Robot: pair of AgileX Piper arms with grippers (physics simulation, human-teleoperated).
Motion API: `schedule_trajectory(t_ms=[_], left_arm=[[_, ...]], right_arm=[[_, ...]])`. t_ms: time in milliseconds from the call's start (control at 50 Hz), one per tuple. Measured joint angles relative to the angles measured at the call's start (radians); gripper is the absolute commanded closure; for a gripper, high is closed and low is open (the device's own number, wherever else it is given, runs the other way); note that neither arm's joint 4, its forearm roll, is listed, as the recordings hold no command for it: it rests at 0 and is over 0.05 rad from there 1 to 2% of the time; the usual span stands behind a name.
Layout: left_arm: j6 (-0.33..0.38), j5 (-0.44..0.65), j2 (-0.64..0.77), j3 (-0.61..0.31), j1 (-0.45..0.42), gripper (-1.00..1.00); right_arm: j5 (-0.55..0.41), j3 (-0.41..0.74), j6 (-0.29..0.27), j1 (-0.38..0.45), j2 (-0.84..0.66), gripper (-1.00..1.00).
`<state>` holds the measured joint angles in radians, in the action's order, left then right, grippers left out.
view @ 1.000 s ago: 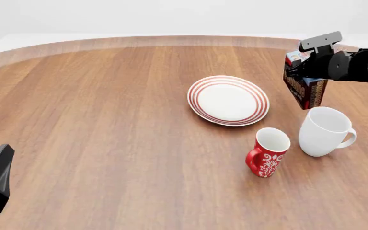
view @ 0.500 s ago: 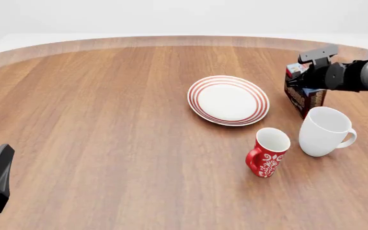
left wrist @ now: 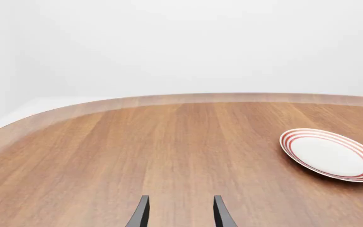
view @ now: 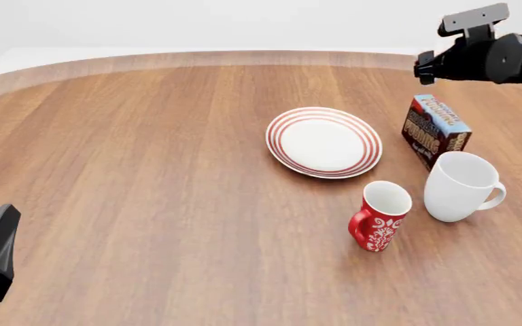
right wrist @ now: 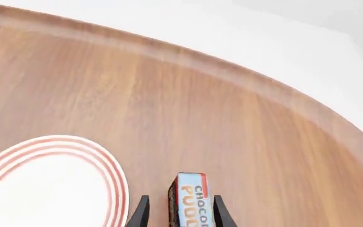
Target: Put the chocolate pudding to the right of the plate.
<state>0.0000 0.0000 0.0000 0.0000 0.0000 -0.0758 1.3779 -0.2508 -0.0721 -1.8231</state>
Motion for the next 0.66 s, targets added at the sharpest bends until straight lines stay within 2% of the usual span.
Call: schedule_trajectory(t_ms=[120,200,320,400,460,660], left_arm=[[0.0,0.0,0.0,0.0,0.0,-1.0],[0.0,0.0,0.0,0.0,0.0,-1.0],[0.0,0.0,0.0,0.0,0.0,-1.0],[0.0,0.0,0.0,0.0,0.0,-1.0],[0.0,0.0,0.0,0.0,0.0,-1.0],[0.0,0.0,0.0,0.0,0.0,-1.0]], right_arm=[[-0.091,0.031,0.058,0.064,0.191,-1.0],[-0.159,0.022,0.088,0.13,0.396,-1.0],[-0.281,-0.002,0.09,0.203,0.756,-1.0],[-0.346,-0.009,0.079,0.17,0.997,-1.0],[-0.372,-0.018,0.078,0.154,1.122,-1.0],[-0.419,-0.012,0.15,0.094,1.363,-1.0]])
